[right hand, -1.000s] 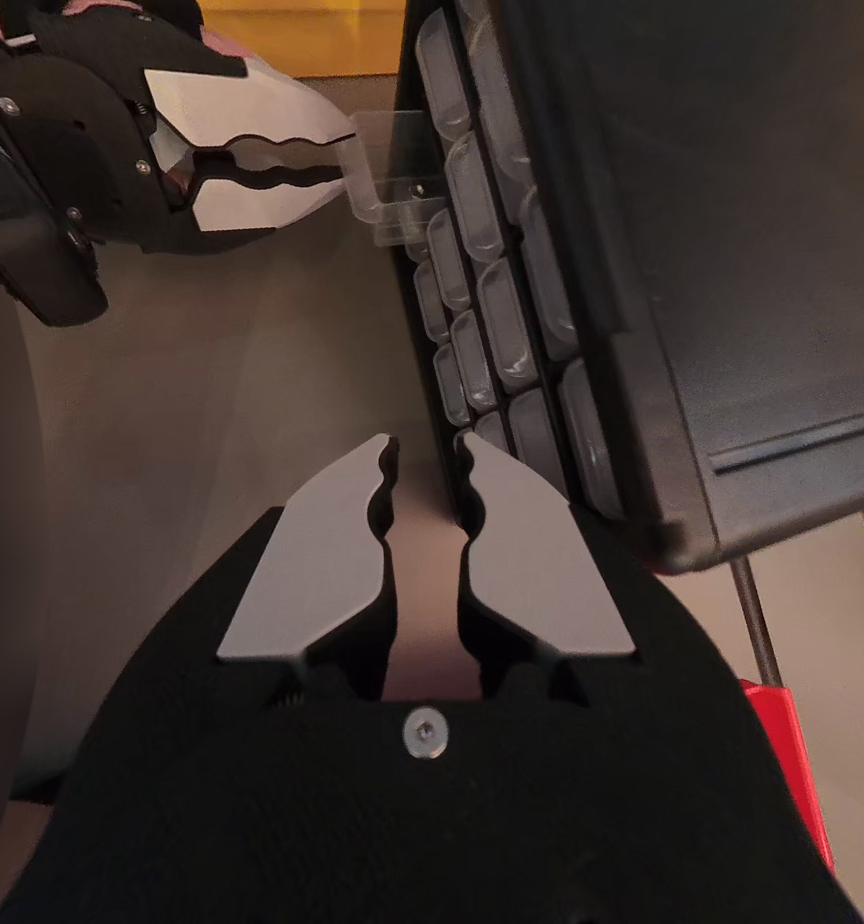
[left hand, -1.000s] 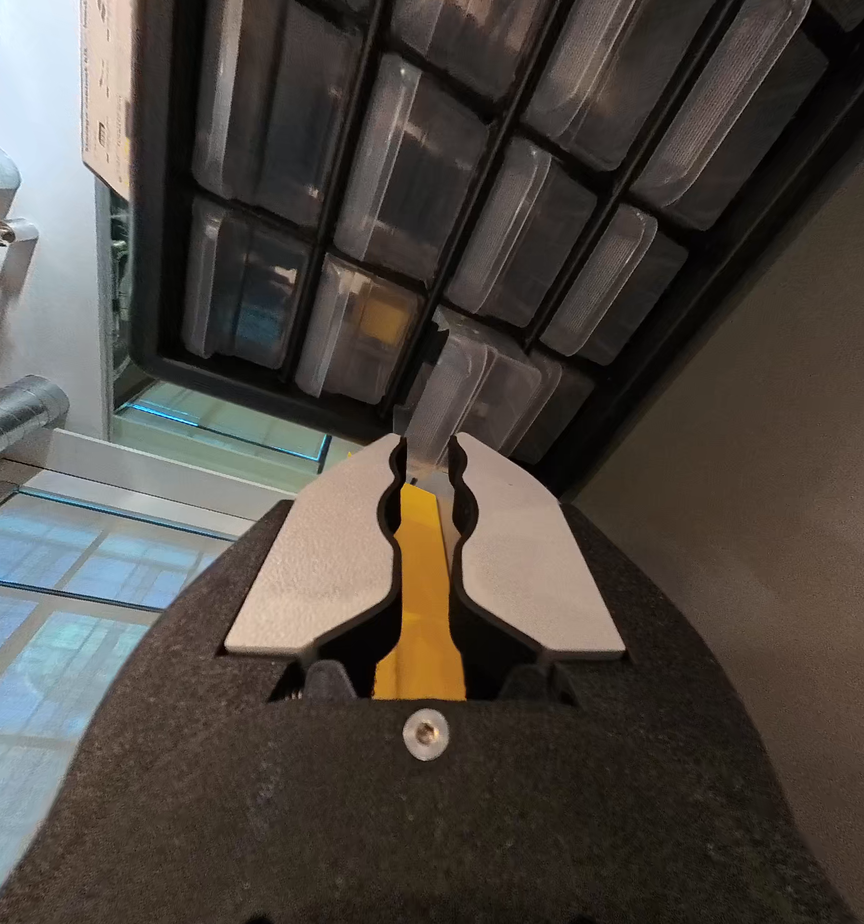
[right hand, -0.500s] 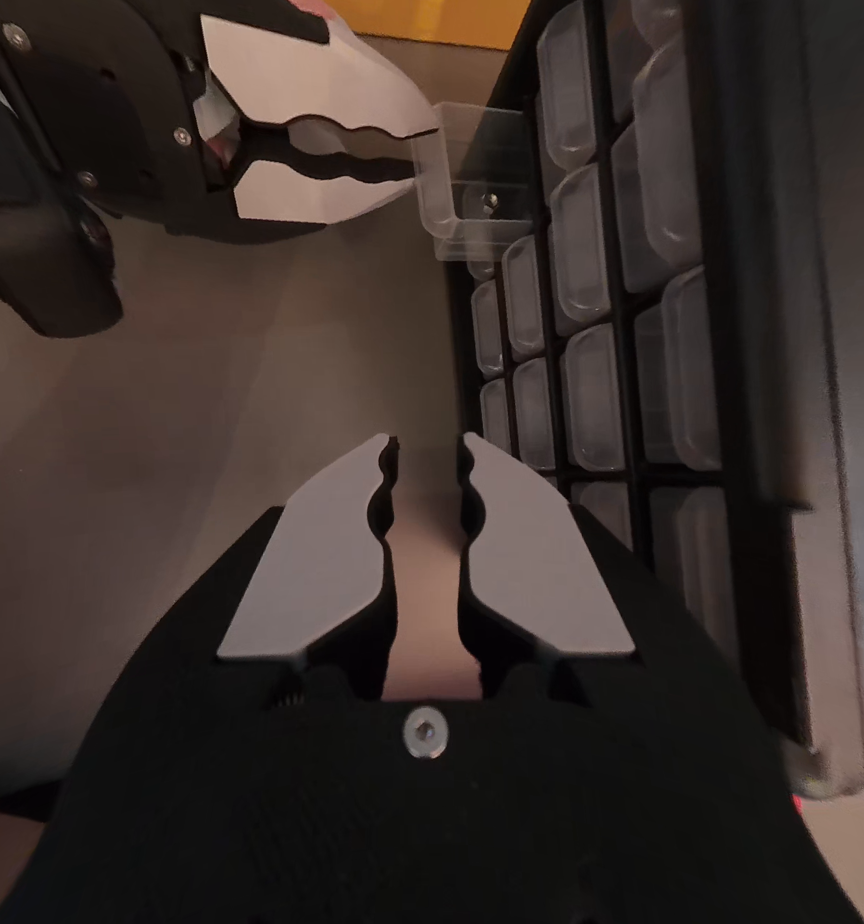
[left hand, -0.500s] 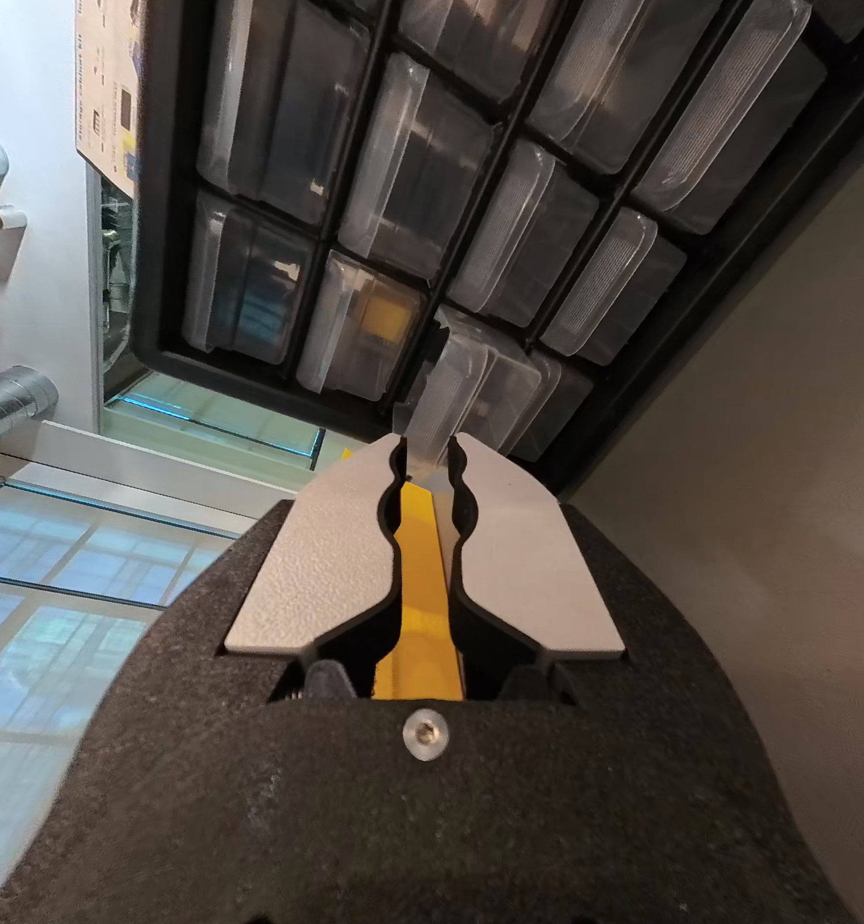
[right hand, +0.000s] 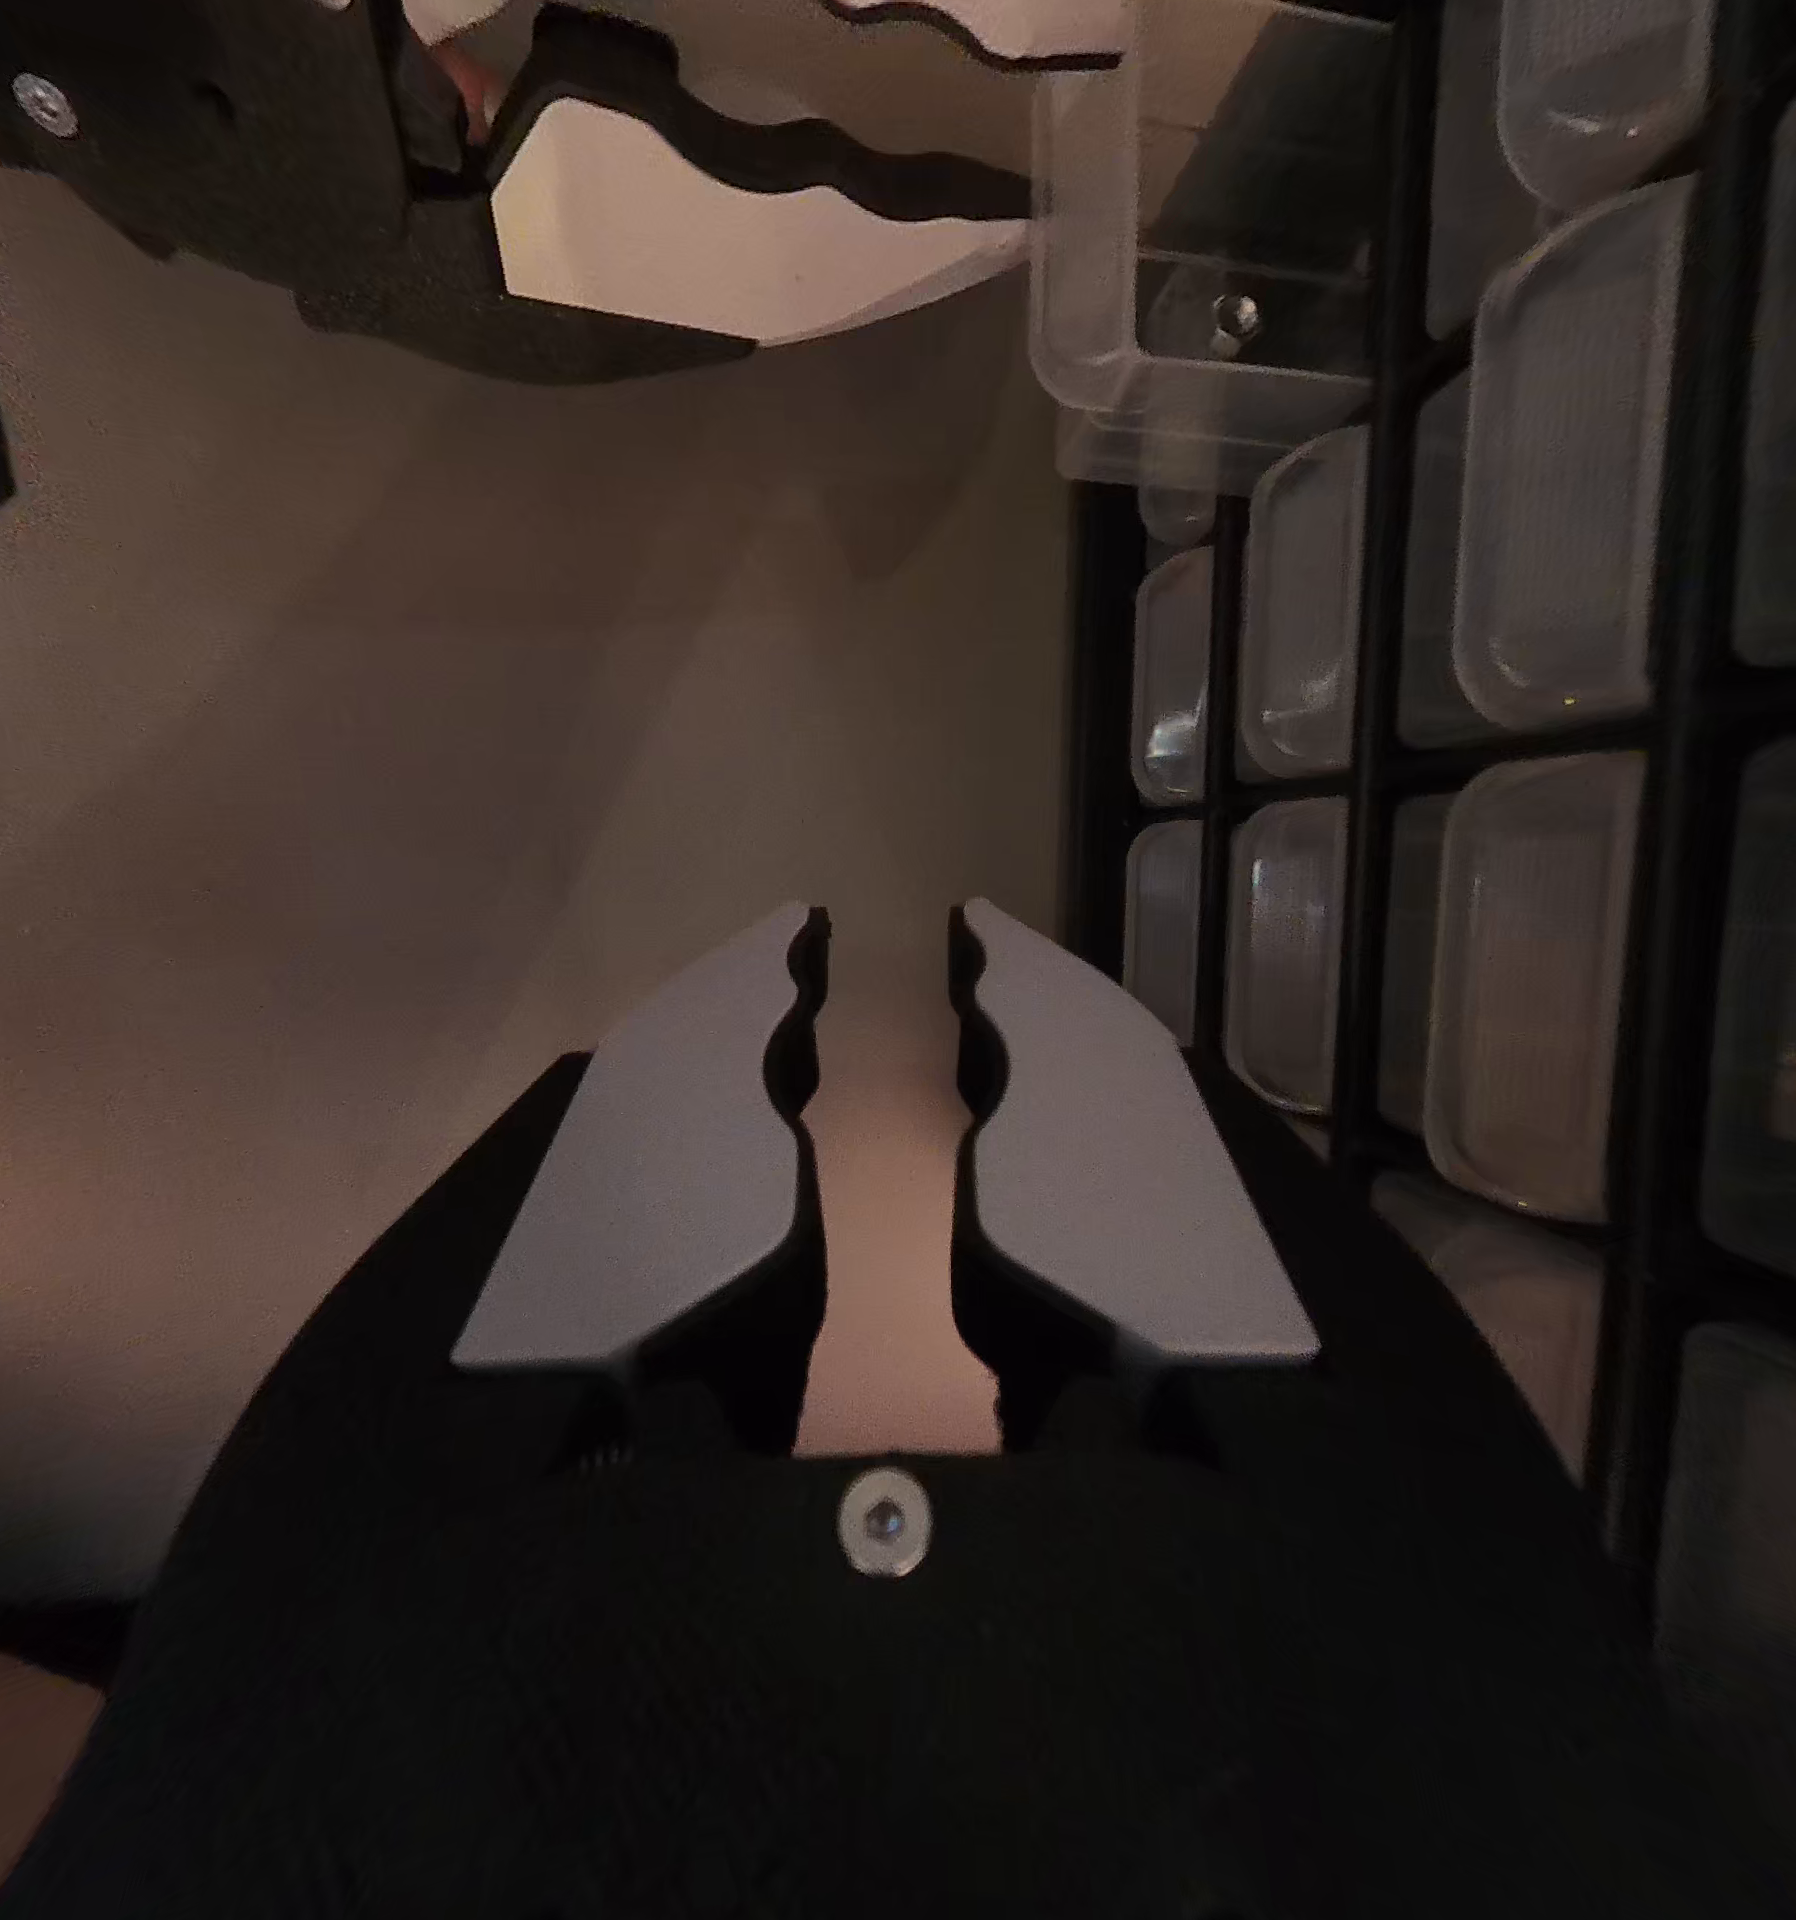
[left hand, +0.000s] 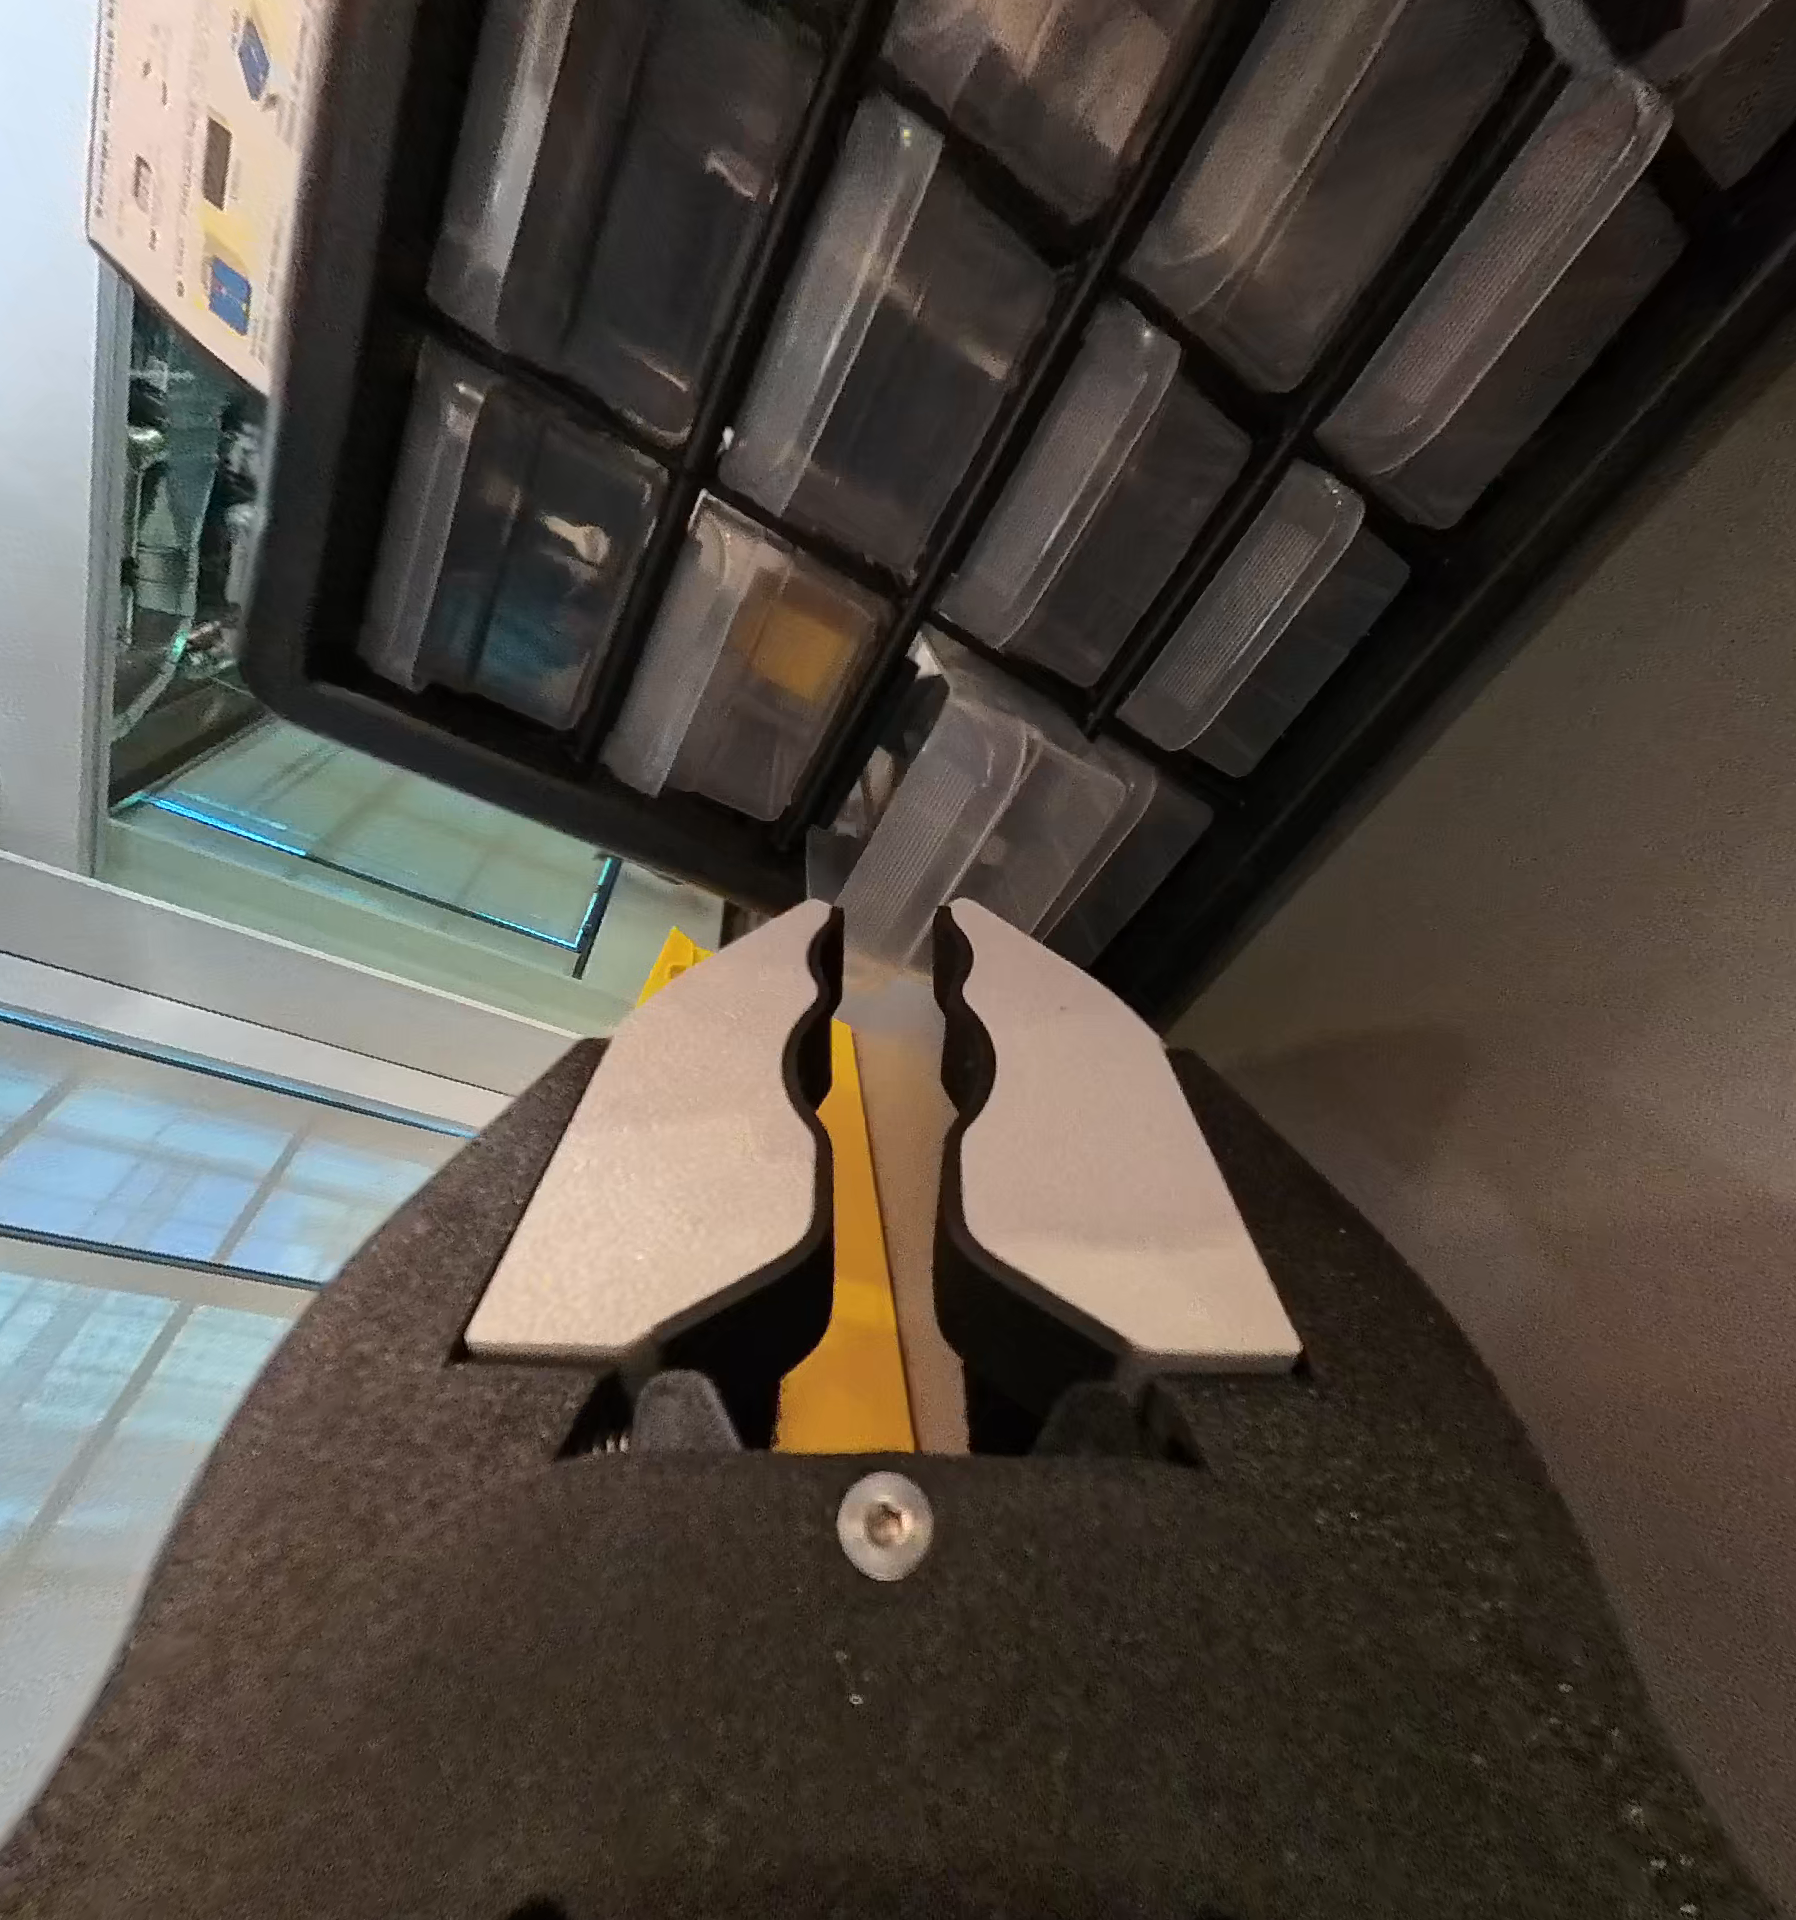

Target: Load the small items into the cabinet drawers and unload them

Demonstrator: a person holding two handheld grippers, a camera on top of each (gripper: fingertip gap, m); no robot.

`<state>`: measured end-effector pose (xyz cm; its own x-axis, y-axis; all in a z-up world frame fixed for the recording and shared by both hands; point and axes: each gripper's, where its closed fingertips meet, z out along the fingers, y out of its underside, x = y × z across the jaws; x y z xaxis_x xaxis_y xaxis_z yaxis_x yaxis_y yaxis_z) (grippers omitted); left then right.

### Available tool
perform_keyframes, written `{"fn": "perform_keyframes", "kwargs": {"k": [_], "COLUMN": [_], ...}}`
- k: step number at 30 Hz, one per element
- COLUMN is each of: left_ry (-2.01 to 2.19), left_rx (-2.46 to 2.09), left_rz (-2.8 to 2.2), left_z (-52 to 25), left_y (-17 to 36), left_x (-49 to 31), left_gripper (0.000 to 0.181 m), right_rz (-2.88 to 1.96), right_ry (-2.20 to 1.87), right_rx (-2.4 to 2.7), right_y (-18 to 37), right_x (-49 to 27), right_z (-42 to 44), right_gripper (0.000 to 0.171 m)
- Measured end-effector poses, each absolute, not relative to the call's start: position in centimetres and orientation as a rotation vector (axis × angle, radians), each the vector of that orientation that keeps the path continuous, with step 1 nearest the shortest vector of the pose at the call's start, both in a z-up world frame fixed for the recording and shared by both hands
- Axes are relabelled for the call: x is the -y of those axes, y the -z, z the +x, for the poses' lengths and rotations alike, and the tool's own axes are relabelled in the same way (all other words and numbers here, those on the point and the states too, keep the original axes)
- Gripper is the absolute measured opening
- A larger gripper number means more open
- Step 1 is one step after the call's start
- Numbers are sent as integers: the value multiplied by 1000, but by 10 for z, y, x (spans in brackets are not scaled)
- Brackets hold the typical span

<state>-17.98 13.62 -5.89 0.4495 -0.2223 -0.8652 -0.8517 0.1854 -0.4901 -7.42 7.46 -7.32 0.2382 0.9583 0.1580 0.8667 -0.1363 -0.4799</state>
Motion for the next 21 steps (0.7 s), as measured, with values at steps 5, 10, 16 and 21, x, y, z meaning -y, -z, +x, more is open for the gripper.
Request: {"fn": "perform_keyframes", "kwargs": {"k": [5,10,16,21], "left_ry": [-597,-598,-605,-619], "left_rx": [-1065,-1068,-1076,-1080], "left_rz": [-1364,-1366,-1368,-1368], "left_z": [-180,-177,-176,-177], "left_y": [59,59,60,61], "left_x": [-137,-136,-137,-137], "left_gripper": [16,16,16,16], "right_rz": [-2011,-1955,-1894,-1933], "right_ry": [-197,-131,-170,-156], "right_rx": [1650,1598,1559,1593], "right_y": [59,30,8,26], "right_x": [-72,-64,-53,-63], "right_z": [-72,-61,-50,-56], "right_gripper": [23,22,22,22]}}
